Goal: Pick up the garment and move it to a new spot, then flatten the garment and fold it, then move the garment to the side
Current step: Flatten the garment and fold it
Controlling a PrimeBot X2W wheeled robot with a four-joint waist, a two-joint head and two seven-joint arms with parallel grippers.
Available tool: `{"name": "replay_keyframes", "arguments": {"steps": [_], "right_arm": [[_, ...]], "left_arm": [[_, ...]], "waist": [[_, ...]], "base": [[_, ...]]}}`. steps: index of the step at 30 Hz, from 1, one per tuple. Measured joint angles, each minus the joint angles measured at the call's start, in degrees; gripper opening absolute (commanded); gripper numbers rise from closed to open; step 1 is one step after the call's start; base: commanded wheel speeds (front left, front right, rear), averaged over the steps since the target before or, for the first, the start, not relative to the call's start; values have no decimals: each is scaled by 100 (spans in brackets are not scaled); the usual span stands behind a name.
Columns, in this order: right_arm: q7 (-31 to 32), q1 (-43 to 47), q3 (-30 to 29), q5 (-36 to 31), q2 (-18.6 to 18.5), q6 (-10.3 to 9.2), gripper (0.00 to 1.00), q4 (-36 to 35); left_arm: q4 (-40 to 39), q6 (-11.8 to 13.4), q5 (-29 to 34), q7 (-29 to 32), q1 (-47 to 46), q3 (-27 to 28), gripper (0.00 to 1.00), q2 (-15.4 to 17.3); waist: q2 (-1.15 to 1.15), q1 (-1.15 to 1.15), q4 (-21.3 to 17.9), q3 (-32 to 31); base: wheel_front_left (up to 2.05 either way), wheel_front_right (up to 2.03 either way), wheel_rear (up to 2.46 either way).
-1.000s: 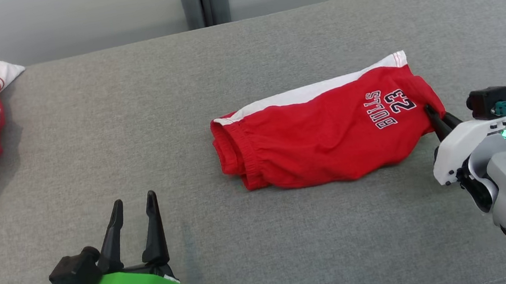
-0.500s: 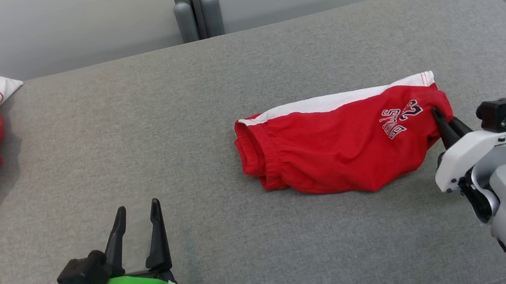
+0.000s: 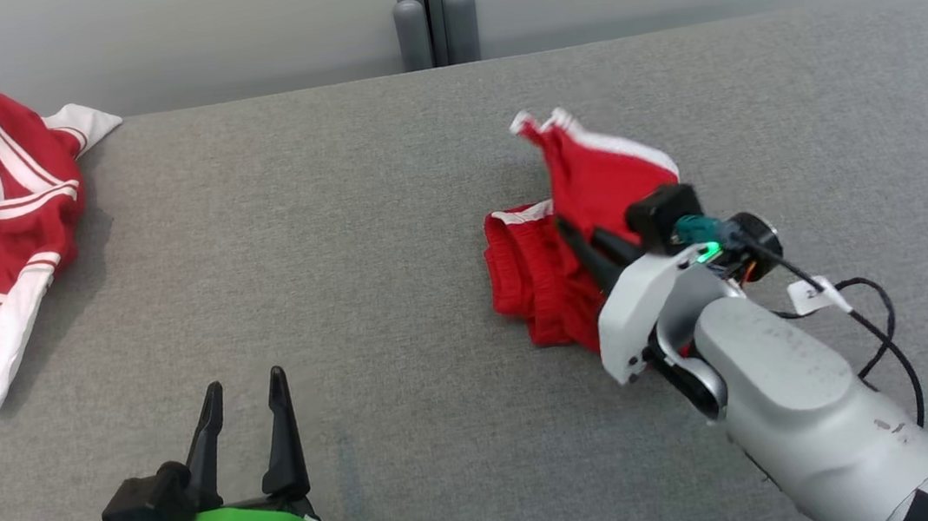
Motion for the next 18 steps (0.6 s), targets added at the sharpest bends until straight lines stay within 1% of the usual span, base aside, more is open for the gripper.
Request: {"name": "replay_keyframes", "arguments": {"steps": [3, 5, 8, 13, 14, 16, 17, 18], "right_arm": [[232, 10, 438, -33, 45, 0, 0, 53], [318, 17, 599, 0, 64, 0, 0, 89], [364, 15, 754, 36, 70, 0, 0, 155], [364, 11, 923, 82, 68, 0, 0, 208], [363, 10, 961, 99, 68, 0, 6, 202], [338, 11, 1018, 119, 66, 0, 48, 175], [303, 13, 1045, 144, 60, 0, 100, 145], [279, 15, 1063, 151, 54, 0, 100, 111]], "left_arm": [[9, 0, 0, 0, 1, -5, 100, -9], [8, 0, 0, 0, 1, -12, 100, -12], [5, 0, -7, 0, 6, -11, 100, -14], [3, 0, -26, 0, 49, -49, 100, -18], [2, 0, -43, 0, 52, -74, 100, -19], [3, 0, -58, 0, 52, -122, 100, -19], [4, -1, -62, 0, 52, -159, 100, -21], [5, -1, -64, 0, 53, -181, 100, -21]], "waist": [[0, 0, 105, 2], [0, 0, 158, 8], [0, 0, 204, 24], [0, 0, 163, 22], [0, 0, 144, 20], [0, 0, 104, 12], [0, 0, 79, 6], [0, 0, 59, 1]], "base": [[0, 0, 0], [0, 0, 0], [0, 0, 0], [0, 0, 0], [0, 0, 0], [0, 0, 0], [0, 0, 0], [0, 0, 0]]}}
